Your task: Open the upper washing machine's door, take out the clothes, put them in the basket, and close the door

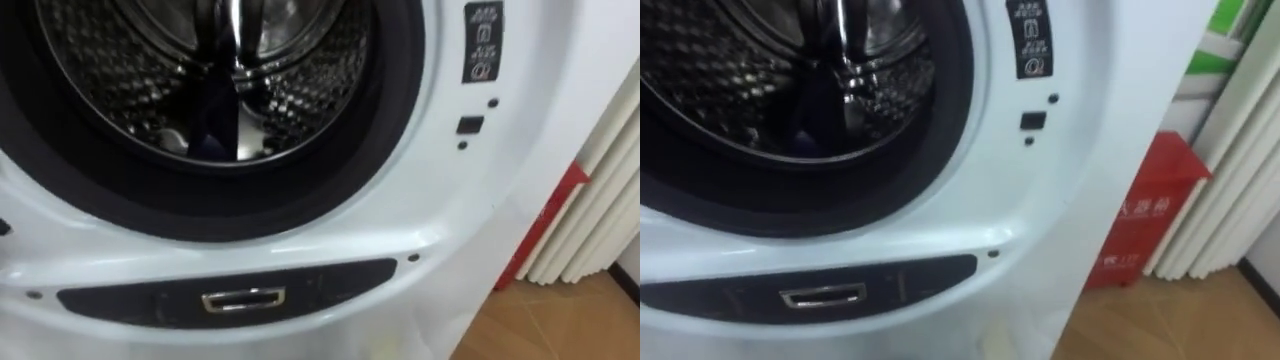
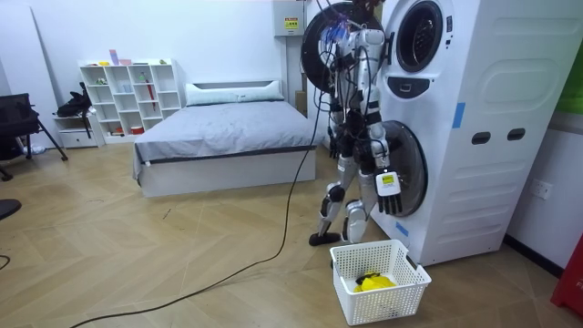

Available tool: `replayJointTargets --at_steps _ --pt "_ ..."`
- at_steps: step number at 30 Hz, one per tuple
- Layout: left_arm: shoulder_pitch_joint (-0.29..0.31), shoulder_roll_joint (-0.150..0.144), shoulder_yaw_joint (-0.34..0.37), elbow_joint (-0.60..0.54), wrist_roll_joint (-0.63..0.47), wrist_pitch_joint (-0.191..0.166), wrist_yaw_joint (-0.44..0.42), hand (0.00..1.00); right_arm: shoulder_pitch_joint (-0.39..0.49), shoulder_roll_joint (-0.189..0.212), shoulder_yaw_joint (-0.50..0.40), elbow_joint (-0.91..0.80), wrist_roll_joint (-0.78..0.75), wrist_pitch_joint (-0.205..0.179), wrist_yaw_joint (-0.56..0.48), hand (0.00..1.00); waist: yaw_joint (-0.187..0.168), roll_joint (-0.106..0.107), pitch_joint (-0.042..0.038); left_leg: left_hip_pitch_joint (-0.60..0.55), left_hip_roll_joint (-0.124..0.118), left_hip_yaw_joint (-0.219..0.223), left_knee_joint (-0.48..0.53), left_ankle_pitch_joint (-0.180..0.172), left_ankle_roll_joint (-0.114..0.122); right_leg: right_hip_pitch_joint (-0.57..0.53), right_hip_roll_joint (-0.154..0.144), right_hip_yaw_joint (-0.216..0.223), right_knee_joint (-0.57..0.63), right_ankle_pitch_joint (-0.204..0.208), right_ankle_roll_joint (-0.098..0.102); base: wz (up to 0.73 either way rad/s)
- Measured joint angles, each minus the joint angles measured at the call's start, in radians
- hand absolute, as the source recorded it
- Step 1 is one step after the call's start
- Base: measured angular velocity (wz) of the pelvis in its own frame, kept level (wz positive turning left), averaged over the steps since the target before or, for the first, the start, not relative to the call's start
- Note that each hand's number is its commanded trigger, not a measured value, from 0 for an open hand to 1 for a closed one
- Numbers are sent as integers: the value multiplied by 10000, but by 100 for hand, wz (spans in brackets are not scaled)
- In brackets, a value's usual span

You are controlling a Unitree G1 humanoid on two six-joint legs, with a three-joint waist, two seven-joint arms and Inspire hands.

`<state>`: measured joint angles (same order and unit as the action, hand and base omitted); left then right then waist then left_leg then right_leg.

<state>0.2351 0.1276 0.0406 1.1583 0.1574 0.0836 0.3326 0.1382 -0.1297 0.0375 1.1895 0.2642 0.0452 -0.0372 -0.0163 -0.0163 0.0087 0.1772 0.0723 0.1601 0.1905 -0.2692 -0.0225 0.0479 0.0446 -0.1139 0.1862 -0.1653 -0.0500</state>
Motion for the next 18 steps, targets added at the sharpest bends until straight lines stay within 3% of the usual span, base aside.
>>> replayJointTargets --at_steps 5,8,10,12,14,16,18 --pt "176 19 566 -188 453 64 -202 0 -17 8 -51 -30 -26 2 70 0 18 -56 -4 -788 280 -189 1968 -423 -271 -449 69 -4 1105 -531 -357 -11" --pt "13 15 666 -715 1227 125 -403 0 45 -18 -330 -158 -285 -16 49 0 -61 -42 -54 -1831 470 -706 3664 -417 -276 -866 146 -25 1451 -615 -641 -14" --pt "-189 -11 669 -1205 1436 212 -515 0 95 -96 -557 -159 -441 -47 5 0 -150 46 -12 -2245 610 -943 5026 -408 -306 -1015 249 -111 1689 -702 -818 -26" --pt "-627 -12 595 -1214 1391 179 -608 0 148 -344 -613 -191 -384 -100 -202 0 -371 275 -15 -1872 706 -1100 6800 -355 -488 -1013 424 -368 1831 -740 -962 -19" --pt "-1054 -7 455 -1380 1333 180 -644 0 309 -396 -726 -166 -530 -235 -346 0 -701 287 -3 -1252 683 -1157 6653 -307 -599 -1243 436 -482 1972 -727 -987 20" --pt "-1446 -71 255 -1588 1148 350 -771 0 348 -477 -829 -103 -877 -281 -381 0 -895 391 23 -467 708 -1339 5853 -304 -755 -1523 452 -623 2158 -681 -1013 18" --pt "-1811 -112 -84 -1627 1133 300 -881 0 363 -503 -1099 -35 -1237 -311 -384 0 -1170 620 57 420 757 -1914 4010 -474 -928 -2150 445 -942 2558 -630 -982 31"
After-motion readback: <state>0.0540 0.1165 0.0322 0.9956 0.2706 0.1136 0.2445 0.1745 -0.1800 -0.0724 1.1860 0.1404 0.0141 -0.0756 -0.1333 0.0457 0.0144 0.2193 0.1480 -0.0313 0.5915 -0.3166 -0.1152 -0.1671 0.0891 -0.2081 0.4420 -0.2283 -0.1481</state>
